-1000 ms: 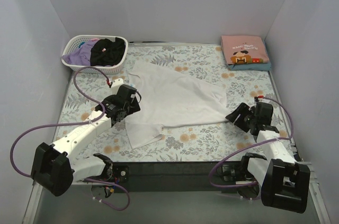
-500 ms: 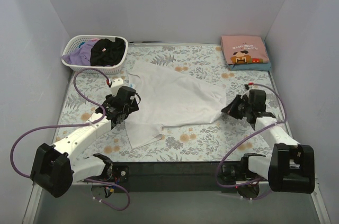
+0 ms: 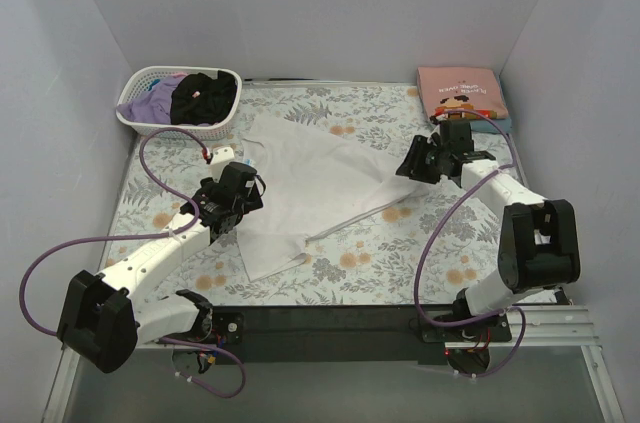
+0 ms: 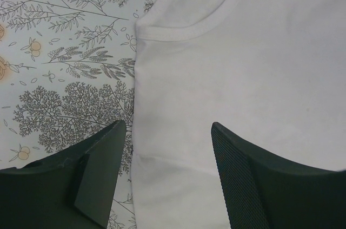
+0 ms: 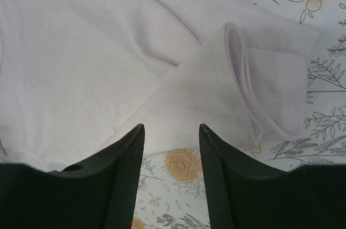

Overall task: Fold and stack the t-shirts
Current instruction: Flatten the tshirt out

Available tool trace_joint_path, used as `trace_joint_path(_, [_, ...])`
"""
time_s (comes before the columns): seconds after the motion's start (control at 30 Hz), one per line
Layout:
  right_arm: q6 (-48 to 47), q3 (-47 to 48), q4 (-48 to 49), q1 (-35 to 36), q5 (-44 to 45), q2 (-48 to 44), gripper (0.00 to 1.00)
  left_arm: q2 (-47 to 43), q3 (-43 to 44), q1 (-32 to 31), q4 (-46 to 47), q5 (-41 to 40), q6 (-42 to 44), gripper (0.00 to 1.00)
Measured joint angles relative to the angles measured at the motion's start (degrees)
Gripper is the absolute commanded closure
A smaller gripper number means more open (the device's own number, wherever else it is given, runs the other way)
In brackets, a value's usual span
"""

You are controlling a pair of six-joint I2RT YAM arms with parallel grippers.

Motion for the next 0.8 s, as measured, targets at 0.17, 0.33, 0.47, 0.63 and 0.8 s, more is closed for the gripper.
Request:
trace_joint_path(0.17, [-1.44, -3.91, -0.72, -3.17, 0.35, -7.13, 0.47, 0.13, 0.00, 0.00, 0.17, 0.83, 0.20, 0.36])
trace_joint_path(0.33, [-1.51, -12.61, 3.10, -8.37, -2.91, -13.81, 0.48, 0.24, 0.00, 0.00, 0.17, 1.44, 0.42, 0.36])
trace_joint_path(0.47, [0.02, -17.77, 8.00, -8.44, -5.84, -12.81, 0.48, 0.33, 0.00, 0.00, 0.20, 1.75, 0.55, 0.36])
trace_joint_path(0.63, [3.21, -20.74, 14.67, -8.39, -6.78, -10.84, 0.48, 0.33, 0.00, 0.00, 0.20, 1.77, 0.55, 0.36])
trace_joint_path(0.8, [5.20, -21.18, 20.24, -8.39, -6.69, -8.61, 0.50, 0.35, 0.00, 0.00, 0.20, 1.77, 0.57, 0.36])
